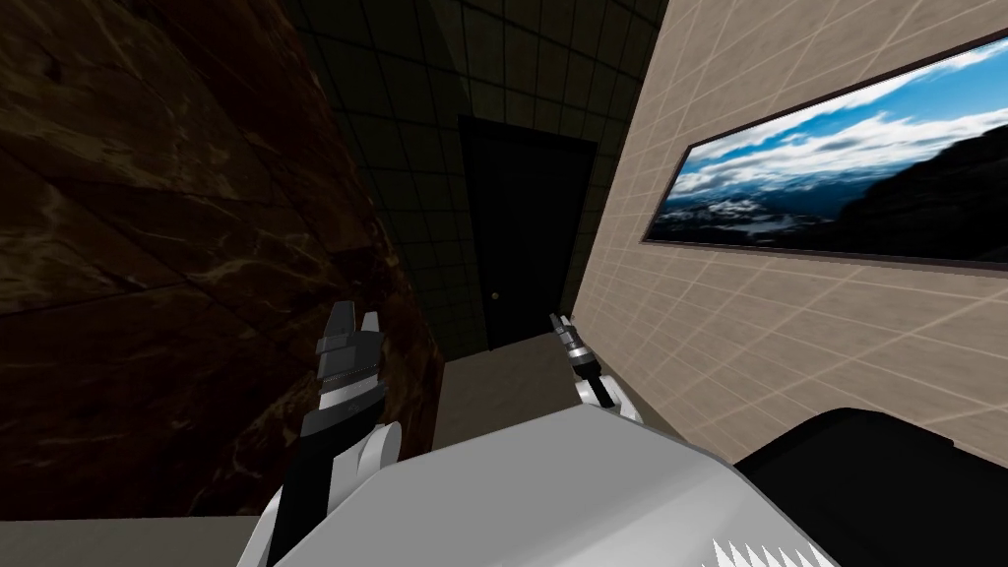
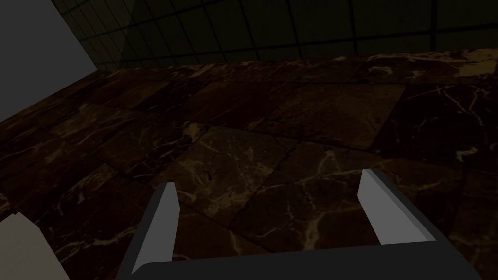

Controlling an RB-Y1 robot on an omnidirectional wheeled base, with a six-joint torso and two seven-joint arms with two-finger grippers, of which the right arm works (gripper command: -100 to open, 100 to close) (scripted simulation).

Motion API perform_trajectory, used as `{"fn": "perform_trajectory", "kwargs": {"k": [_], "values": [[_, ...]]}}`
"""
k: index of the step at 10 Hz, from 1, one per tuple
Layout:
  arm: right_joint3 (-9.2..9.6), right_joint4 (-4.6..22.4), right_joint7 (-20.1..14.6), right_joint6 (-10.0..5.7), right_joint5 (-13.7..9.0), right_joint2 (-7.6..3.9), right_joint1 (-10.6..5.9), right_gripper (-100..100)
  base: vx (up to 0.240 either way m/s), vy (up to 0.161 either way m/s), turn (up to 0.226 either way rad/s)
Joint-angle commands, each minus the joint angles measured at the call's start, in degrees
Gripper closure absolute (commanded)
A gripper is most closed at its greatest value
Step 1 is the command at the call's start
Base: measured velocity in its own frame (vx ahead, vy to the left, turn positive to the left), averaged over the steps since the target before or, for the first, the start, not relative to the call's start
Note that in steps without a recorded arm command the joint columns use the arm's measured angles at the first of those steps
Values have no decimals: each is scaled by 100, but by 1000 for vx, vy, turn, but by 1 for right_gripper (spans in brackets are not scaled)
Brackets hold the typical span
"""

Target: Pull the door open

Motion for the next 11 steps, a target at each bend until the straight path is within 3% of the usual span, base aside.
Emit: {"fn": "perform_trajectory", "kwargs": {"k": [1,11], "values": [[-106,221,138,-69,138,-21,-98,-100,93,39,-15],[-728,1567,970,-539,982,-65,-630,-100,96,45,-15]]}}
